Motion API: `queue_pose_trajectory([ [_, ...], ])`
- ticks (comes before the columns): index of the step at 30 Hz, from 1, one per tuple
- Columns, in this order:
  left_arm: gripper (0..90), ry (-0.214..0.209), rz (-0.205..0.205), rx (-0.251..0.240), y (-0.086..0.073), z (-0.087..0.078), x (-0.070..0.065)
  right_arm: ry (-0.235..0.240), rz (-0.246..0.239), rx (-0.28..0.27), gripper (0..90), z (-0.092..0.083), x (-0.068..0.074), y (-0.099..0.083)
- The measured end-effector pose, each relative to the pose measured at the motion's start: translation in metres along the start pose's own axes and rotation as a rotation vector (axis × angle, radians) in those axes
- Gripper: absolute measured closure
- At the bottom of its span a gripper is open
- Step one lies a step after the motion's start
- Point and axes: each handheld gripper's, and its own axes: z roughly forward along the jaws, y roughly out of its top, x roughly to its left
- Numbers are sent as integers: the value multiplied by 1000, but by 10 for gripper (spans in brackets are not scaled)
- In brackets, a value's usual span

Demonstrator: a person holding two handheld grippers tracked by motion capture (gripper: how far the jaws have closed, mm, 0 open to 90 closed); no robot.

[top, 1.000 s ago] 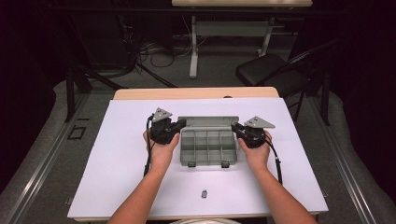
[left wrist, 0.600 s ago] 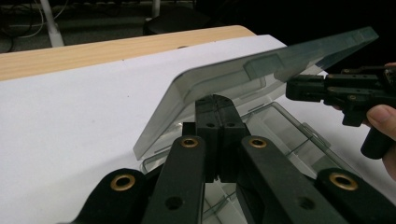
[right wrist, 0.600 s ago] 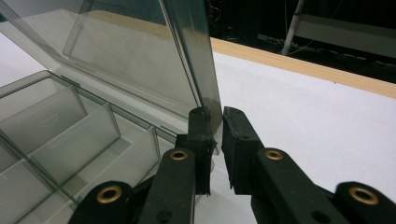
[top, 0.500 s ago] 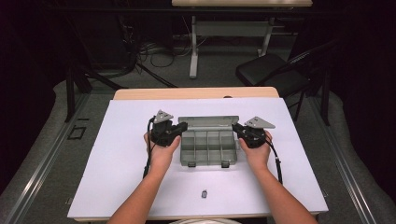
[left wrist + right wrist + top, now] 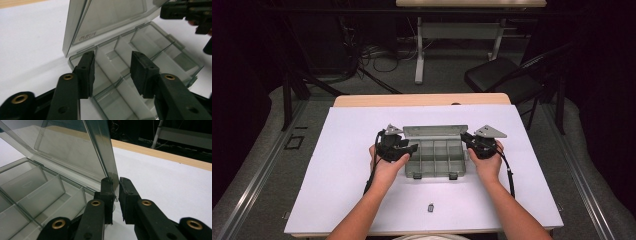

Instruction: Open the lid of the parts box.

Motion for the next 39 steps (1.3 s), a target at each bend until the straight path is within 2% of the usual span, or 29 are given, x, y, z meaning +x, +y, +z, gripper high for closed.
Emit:
queue_pose_trajectory([
  [3,498,6,-1,19,-8,0,2,0,1,0,824,0,0,0],
  [5,469,19,-21,22,-17,1,7,-2,-2,1,824,0,0,0],
  [10,466,26,-31,48,-25,2,14,-5,-9,-2,824,-1,1,-1],
  [16,467,39,-15,73,-36,12,13,-6,-13,0,825,-1,1,-1],
  [21,482,36,16,123,-43,24,8,-5,-11,2,824,-1,1,-1],
  [27,499,39,27,137,-47,32,6,-6,-10,2,825,-1,1,-1],
  [28,508,55,34,129,-49,34,6,-9,-13,2,826,-1,2,-1],
  [32,526,58,24,118,-51,36,7,-12,-7,0,827,-1,2,-1],
  [36,532,52,29,122,-51,35,7,-13,-5,-3,827,-1,2,-2],
  [39,533,65,36,113,-52,36,6,-15,-4,-4,827,-1,2,-2],
])
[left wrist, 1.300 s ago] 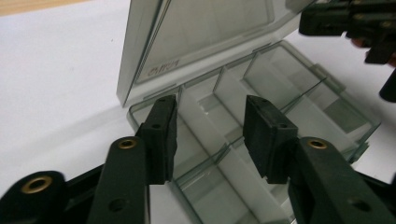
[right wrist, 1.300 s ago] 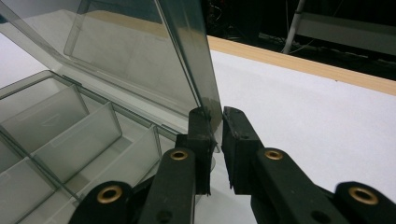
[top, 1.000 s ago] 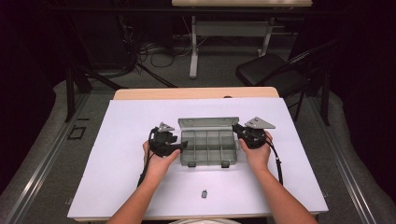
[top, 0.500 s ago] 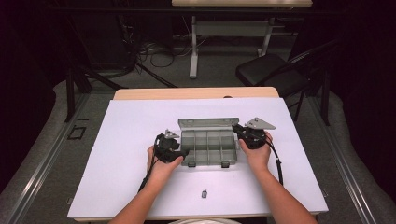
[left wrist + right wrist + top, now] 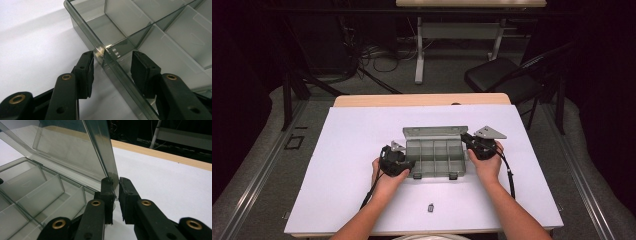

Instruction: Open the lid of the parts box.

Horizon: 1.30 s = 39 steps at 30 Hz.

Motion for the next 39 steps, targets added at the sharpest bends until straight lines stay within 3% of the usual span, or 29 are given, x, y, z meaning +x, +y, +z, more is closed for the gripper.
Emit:
queue_pose_trajectory([
  [9,541,69,58,4,0,1,-8,-10,6,-20,828,1,1,-1],
  [27,548,71,38,-10,-2,2,-8,-40,58,-34,835,3,5,-2],
  [39,549,63,27,-12,-2,2,-7,-73,114,-12,846,5,7,2],
])
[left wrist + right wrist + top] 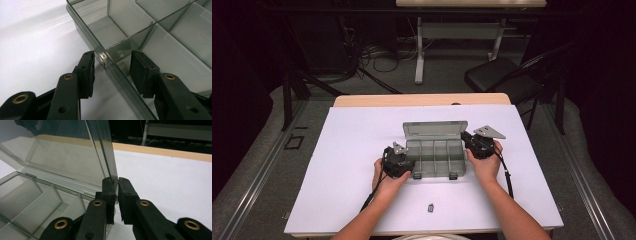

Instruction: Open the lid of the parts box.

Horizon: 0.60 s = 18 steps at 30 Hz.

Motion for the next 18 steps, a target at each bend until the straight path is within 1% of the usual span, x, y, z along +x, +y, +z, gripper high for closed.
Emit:
queue_pose_trajectory([
  [3,549,-1,-3,-1,0,0,0,-13,-2,7,851,1,1,1],
  [6,549,0,-2,-1,0,0,0,-20,22,8,857,3,1,2],
  [9,549,0,-5,-3,0,0,0,-27,25,17,861,4,1,4],
  [10,549,1,-4,-8,0,1,0,-39,21,24,865,5,2,6],
  [12,549,1,-6,-9,0,1,0,-45,22,24,866,6,2,6],
  [13,549,1,-5,-10,0,1,0,-47,38,22,868,8,2,7],
  [15,549,0,-7,-8,0,1,0,-48,49,25,870,9,1,7],
  [18,548,0,-3,-6,0,1,0,-53,55,35,871,11,1,9],
])
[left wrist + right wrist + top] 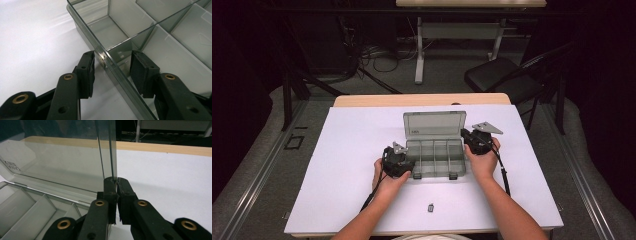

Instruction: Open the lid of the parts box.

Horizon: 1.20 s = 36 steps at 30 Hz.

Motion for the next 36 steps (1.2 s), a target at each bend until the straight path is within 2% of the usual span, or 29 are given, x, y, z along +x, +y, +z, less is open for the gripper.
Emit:
queue_pose_trajectory([
  [10,548,1,0,-1,0,0,0,-28,34,12,877,7,1,4],
  [24,549,0,-3,-3,0,0,0,-31,51,32,880,12,0,7],
  [36,548,1,-1,-3,0,0,0,-31,83,56,881,17,-2,10],
])
